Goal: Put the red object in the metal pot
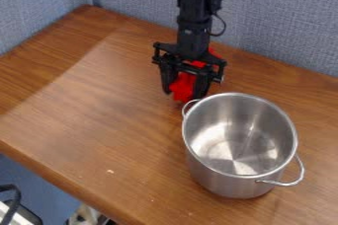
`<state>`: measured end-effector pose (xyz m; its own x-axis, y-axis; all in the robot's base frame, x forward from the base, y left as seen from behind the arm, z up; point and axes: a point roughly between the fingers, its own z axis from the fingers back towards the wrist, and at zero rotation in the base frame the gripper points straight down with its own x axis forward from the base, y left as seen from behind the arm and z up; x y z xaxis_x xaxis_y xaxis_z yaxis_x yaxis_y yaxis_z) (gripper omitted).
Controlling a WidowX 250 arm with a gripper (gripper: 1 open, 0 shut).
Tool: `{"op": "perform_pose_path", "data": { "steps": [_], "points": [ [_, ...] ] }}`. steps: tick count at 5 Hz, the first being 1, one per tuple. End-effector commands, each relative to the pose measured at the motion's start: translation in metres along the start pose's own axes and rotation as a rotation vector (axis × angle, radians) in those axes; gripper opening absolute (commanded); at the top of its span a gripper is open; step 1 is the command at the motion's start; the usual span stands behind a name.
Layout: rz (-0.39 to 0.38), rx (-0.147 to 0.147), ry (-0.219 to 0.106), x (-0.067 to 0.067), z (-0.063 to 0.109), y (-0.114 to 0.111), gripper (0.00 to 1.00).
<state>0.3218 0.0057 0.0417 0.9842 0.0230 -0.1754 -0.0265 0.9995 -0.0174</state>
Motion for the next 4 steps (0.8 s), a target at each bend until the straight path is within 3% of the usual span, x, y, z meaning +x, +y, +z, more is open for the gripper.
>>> {"op": "perform_pose_path", "data": {
  "steps": [1,3,4],
  "points": [
    [-0.066,0.002,-0.079,0.007,0.033,0.006,0.00],
    [0.084,-0.021,-0.101,-0.002,0.067,0.020,0.00],
    [0.077,-0.014,-0.129,-0.027,0.094,0.009,0.00]
  ]
}}
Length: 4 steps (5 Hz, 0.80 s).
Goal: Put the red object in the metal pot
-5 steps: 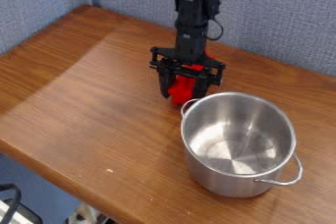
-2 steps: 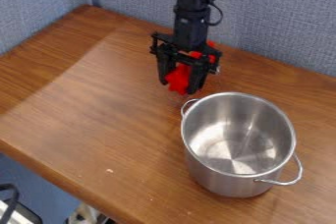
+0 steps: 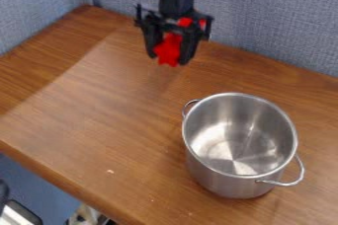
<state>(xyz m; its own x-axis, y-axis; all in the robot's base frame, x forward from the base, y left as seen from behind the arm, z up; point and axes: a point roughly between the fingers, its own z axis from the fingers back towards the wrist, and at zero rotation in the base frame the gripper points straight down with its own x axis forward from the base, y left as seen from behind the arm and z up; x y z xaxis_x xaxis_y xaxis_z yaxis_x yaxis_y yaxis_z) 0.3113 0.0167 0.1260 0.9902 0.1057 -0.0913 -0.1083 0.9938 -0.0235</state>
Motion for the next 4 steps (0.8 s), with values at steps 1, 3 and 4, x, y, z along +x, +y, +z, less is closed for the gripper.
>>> {"op": "perform_pose_path", "data": {
  "steps": [1,3,4],
  "points": [
    [-0.032,-0.016,-0.040,-0.028,0.040,-0.024,0.00],
    [-0.158,-0.014,0.002,-0.098,0.031,-0.085,0.00],
    [-0.187,-0.026,0.005,-0.120,0.019,-0.087,0.00]
  ]
}}
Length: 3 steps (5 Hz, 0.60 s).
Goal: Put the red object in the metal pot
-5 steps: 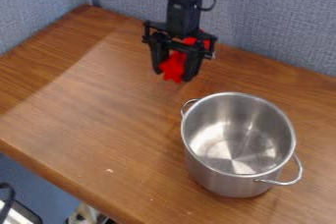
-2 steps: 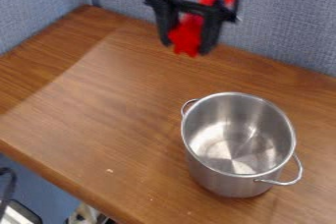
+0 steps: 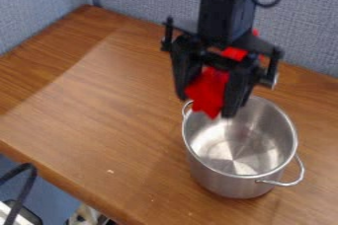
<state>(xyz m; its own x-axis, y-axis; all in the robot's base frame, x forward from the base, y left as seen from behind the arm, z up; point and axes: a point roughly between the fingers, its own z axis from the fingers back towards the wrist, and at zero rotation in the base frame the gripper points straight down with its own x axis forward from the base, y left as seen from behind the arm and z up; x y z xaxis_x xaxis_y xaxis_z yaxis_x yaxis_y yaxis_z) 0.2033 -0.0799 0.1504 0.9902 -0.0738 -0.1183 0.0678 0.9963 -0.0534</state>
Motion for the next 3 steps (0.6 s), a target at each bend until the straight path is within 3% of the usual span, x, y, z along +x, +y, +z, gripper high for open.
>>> {"op": "perform_pose_path", "data": {
  "steps": [1,2,3],
  "points": [
    [-0.039,-0.012,-0.031,-0.005,-0.005,0.004,0.00],
    [-0.072,-0.010,-0.024,-0.011,-0.010,0.005,0.00],
    [-0.131,-0.006,-0.016,-0.008,-0.015,0.001,0.00]
  ]
}}
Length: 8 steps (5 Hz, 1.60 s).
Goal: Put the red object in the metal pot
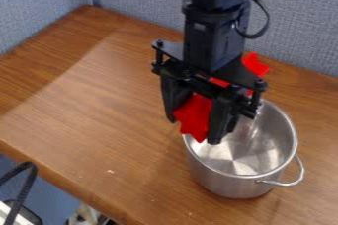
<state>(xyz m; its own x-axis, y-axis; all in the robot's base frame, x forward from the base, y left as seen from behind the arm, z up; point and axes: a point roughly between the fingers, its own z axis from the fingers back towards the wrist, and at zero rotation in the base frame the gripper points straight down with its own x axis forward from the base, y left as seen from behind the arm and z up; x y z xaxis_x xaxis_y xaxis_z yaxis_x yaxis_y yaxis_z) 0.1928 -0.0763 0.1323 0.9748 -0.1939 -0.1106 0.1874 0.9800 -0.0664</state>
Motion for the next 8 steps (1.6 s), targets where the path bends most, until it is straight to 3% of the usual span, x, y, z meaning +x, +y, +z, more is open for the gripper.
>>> {"op": "perform_pose_path", "data": {
  "steps": [1,3,4,5,8],
  "points": [
    [-0.067,-0.001,-0.008,0.004,-0.002,-0.005,0.00],
    [-0.075,0.008,0.001,0.009,0.001,-0.022,0.00],
    [-0.063,0.011,-0.002,0.029,-0.008,-0.032,0.00],
    [-0.060,0.013,0.000,0.037,-0.017,-0.041,0.00],
    [-0.065,0.036,0.004,0.031,-0.019,-0.027,0.00]
  ]
}}
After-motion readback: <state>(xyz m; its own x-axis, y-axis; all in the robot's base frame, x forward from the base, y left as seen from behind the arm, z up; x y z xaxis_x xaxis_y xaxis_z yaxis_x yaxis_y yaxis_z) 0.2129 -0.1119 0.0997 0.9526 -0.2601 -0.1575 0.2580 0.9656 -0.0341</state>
